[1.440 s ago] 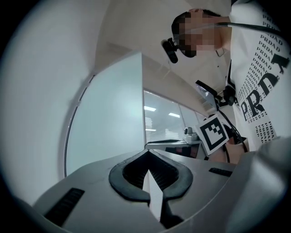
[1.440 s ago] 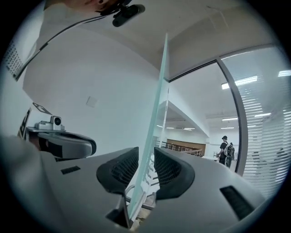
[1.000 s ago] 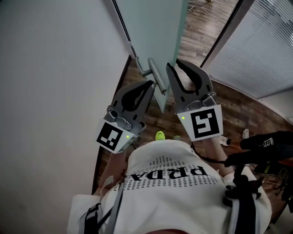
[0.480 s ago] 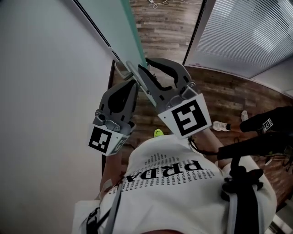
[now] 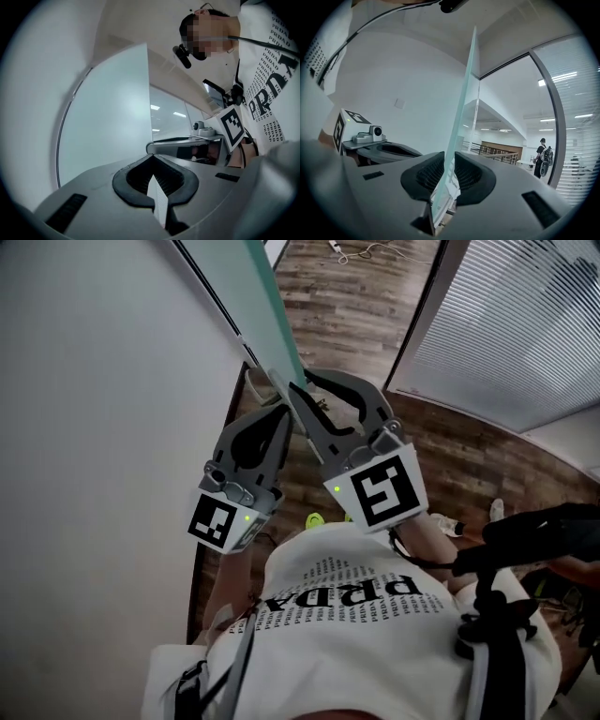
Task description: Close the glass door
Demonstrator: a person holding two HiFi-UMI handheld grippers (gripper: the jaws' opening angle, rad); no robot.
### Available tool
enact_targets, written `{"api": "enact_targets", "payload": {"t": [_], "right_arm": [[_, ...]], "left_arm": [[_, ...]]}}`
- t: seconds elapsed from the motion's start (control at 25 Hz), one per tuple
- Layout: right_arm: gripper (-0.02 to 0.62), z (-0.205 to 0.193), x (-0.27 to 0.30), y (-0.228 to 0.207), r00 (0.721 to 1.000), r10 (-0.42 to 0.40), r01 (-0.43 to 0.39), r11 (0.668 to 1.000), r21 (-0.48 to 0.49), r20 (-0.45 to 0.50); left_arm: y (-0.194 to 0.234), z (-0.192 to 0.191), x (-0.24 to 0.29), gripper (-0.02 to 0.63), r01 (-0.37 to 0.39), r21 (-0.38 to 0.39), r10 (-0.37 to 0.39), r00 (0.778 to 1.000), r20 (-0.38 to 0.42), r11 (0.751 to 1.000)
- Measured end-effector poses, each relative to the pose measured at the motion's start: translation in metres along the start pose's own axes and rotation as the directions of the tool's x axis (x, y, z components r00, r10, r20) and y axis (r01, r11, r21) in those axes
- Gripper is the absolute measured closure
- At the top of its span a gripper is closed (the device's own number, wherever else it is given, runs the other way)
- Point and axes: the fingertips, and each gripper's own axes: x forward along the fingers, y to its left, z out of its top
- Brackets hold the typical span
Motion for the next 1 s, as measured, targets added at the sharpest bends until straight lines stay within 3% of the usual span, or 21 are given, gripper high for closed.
{"api": "enact_targets", "payload": {"t": [0.12,0.52,0.8,1.0], "right_arm": [[0.534,-0.029,0.002,-0.003,1.000,0.001,-0.001,1.000,0.010,0.003],[0.536,-0.040,0.001,0.000,1.000,0.002,-0.002,1.000,0.005,-0.005],[0.540,-0.038,-0.001,-0.001,0.997,-0.066,0.066,0.998,-0.002,-0.038],[0.541,-0.045,-0.007,-0.015,0.986,-0.154,0.154,0.988,-0.012,-0.062]], "left_arm": [[0.000,-0.034,0.010,0.606,-0.013,-0.006,0.013,1.000,-0.024,1.000],[0.001,-0.054,0.016,0.604,-0.034,0.007,0.034,0.999,-0.017,0.999],[0.000,-0.058,0.025,0.606,0.064,-0.014,-0.064,0.998,-0.003,0.998],[-0.016,-0.062,0.044,0.606,0.206,0.007,-0.206,0.979,0.003,0.979]]}}
